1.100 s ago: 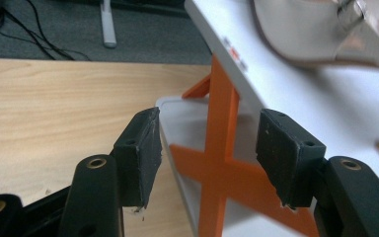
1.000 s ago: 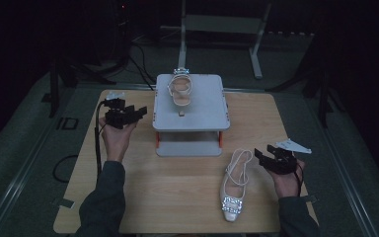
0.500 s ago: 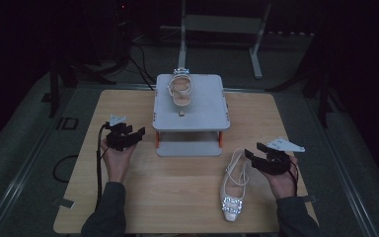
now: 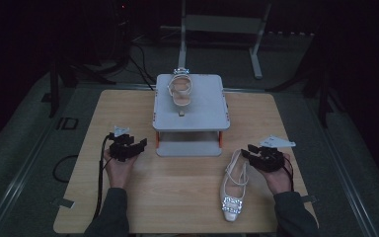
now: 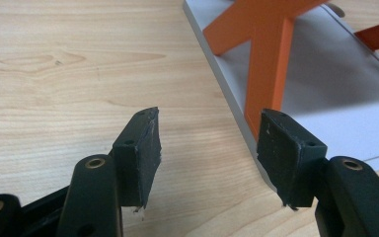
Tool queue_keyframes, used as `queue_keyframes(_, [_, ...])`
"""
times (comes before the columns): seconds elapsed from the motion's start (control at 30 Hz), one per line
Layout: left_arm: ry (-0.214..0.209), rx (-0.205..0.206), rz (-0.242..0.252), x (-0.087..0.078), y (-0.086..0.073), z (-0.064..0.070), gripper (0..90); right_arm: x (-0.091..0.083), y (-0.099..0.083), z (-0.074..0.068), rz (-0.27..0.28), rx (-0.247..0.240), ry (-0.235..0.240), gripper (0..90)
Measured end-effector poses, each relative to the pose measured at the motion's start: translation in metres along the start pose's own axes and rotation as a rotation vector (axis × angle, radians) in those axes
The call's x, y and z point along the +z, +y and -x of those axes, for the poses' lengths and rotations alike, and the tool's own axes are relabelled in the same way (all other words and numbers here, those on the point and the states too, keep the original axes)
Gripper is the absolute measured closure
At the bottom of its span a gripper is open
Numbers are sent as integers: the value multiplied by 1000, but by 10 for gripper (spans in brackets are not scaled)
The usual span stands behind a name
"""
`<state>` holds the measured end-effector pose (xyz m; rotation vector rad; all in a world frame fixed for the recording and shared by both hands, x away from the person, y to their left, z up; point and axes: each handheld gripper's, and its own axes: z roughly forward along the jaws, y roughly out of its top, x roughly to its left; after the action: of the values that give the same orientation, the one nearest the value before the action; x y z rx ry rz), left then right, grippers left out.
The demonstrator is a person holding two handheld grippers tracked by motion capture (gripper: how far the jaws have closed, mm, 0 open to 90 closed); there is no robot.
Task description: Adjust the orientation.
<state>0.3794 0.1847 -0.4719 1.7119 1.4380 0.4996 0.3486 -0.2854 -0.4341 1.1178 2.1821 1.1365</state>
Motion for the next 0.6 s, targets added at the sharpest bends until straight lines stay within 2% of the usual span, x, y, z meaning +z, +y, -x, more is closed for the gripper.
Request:
queue_keyframes(0.03, [0,3,0,1,-1,0,425,1,1,-1,-4,-10,4,725])
queue_keyframes(0.1, [-4,-3,-3,2,-2,1,424,0,1,-3,-2,-18,-24,824])
queue_keyframes(0.17, [-3,-2,-3,2,-3,1,425,-2,0,0,11,1,-38,859])
queue_keyframes(0.23, [-6,-4,-3,3,-3,1,425,-7,0,2,32,14,-46,870])
queue_keyframes(0.43, [-7,-5,-7,4,-3,1,425,-13,1,6,42,12,-45,881])
queue_keyframes(0.5, [-7,-4,-8,5,-4,1,425,-13,1,6,46,5,-65,884])
queue_keyframes(0.6, [-7,-1,-9,5,-4,2,425,-17,1,11,64,25,-96,885])
